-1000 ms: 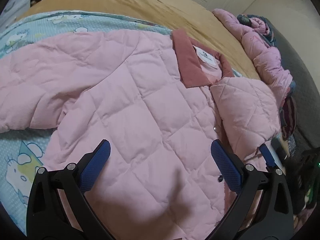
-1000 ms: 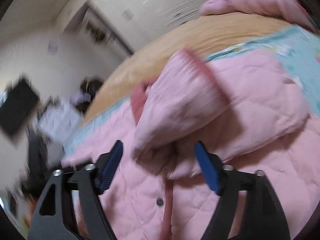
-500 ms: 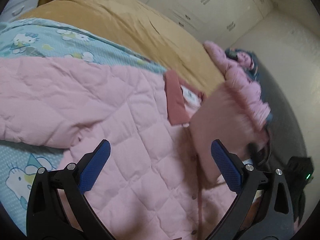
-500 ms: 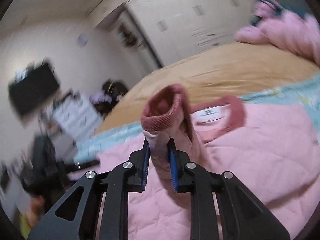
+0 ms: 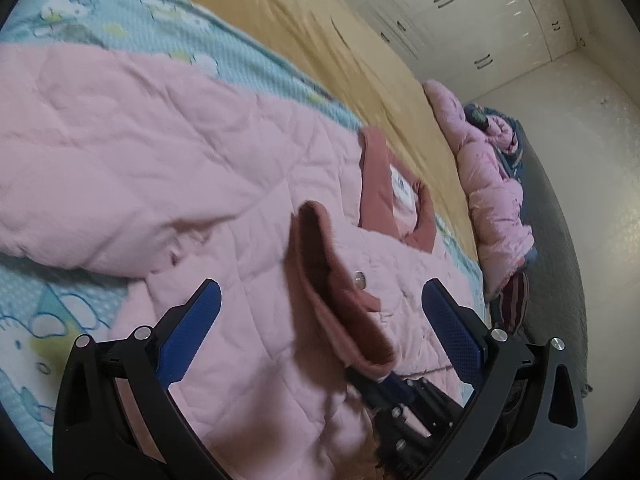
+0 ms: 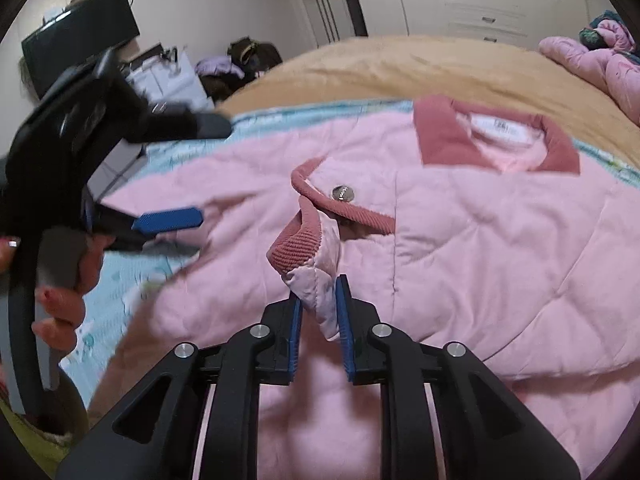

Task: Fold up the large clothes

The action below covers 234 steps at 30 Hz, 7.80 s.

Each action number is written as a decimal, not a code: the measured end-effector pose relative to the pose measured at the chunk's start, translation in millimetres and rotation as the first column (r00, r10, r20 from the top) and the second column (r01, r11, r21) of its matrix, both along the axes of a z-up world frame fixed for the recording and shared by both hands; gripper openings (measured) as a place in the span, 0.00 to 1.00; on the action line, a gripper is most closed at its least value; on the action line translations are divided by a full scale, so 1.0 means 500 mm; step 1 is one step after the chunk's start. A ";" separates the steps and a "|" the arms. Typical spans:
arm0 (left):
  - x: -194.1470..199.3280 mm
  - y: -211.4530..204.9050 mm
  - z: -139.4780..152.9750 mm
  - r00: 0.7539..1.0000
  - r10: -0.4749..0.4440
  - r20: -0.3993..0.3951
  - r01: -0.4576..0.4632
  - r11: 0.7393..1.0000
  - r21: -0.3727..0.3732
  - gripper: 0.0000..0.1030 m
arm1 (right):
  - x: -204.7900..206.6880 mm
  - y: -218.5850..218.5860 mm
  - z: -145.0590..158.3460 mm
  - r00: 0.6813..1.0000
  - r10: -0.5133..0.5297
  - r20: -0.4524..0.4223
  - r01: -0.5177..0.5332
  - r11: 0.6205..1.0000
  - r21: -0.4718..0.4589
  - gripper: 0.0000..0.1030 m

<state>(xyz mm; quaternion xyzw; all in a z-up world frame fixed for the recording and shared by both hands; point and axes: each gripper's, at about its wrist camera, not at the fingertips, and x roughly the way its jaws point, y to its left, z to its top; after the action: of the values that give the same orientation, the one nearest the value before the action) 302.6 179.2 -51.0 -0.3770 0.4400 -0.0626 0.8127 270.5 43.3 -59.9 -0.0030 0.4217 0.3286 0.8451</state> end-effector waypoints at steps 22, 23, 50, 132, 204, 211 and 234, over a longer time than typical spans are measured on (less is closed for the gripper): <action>0.021 -0.138 -0.059 0.988 -0.155 -0.019 0.156 0.974 0.164 0.09 | -0.018 -0.386 0.077 0.919 -0.394 0.011 0.390 0.912 0.127 0.58; 0.019 -0.141 -0.053 0.987 -0.159 -0.004 0.157 0.971 0.179 0.06 | -0.016 -0.405 0.075 0.909 -0.416 0.014 0.411 0.903 0.127 0.58; 0.014 -0.081 -0.034 0.992 -0.107 0.062 0.082 0.946 0.315 0.04 | 0.207 -0.468 0.022 0.880 -0.474 0.015 0.471 0.871 -0.137 0.63; -0.186 0.132 0.104 0.987 0.151 0.057 -0.161 0.897 0.411 0.91 | -0.072 -0.098 0.213 0.940 -0.284 0.189 0.291 0.957 -0.010 0.96; -0.364 0.477 0.114 0.699 0.626 0.346 -0.695 0.709 0.120 0.12 | -0.064 0.183 0.140 0.995 -0.092 0.046 0.090 0.995 0.036 0.96; -0.358 0.394 0.220 0.703 0.528 0.476 -0.655 0.741 0.146 0.12 | -0.062 0.086 0.166 0.982 -0.182 0.052 0.178 0.981 0.079 0.96; -0.212 0.027 0.322 0.801 0.054 0.596 -0.291 0.906 0.309 0.12 | -0.081 -0.227 0.160 0.903 -0.428 -0.009 0.425 0.892 0.157 0.96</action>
<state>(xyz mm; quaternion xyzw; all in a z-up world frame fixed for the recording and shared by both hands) 196.7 192.7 110.2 -0.2123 0.1411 -0.0098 0.9669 230.1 -70.1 20.1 0.1513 0.3743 0.1671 0.8995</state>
